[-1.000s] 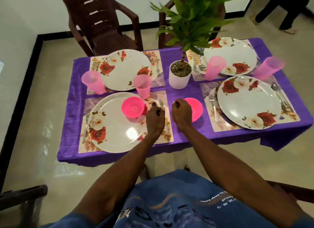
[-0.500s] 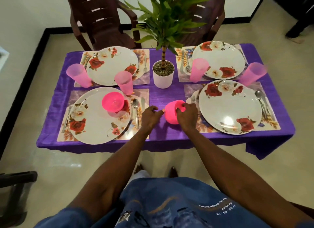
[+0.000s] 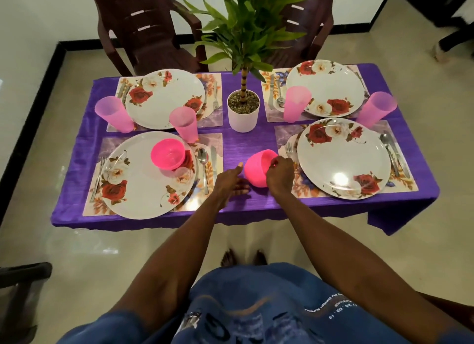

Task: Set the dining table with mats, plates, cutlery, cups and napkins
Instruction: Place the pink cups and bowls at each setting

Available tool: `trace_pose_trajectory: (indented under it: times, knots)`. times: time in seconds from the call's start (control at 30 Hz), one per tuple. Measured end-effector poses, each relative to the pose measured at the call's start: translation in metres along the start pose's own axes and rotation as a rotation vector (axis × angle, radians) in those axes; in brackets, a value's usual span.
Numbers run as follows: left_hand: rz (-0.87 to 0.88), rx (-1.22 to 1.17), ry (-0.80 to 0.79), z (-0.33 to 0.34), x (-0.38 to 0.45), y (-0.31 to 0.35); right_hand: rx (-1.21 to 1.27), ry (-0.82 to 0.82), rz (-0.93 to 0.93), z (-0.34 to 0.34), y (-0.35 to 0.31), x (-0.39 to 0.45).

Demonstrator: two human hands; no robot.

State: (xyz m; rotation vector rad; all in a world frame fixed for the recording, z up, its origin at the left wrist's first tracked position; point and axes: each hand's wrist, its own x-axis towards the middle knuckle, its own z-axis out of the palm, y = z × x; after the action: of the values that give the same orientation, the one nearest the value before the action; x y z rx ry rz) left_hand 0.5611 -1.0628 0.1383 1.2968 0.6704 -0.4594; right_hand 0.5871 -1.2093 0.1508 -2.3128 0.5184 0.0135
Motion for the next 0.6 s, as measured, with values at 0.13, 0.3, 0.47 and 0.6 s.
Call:
trace_pose_trajectory:
  times: [0.13, 0.3, 0.47, 0.6]
  knots:
    - [-0.038, -0.041, -0.088, 0.001, -0.003, 0.002, -0.095, 0.066, 0.013, 0.000, -0.004, -0.005]
    - [-0.039, -0.031, -0.090, 0.005, -0.007, 0.005, 0.042, -0.102, 0.195, 0.007, 0.000, -0.002]
    - [-0.072, -0.111, -0.095, -0.001, -0.004, 0.004, 0.052, -0.006, 0.141, 0.003, 0.004, -0.002]
    - [-0.094, -0.122, -0.138, -0.006, -0.001, 0.000, 0.005, -0.044, 0.073, -0.006, 0.004, -0.001]
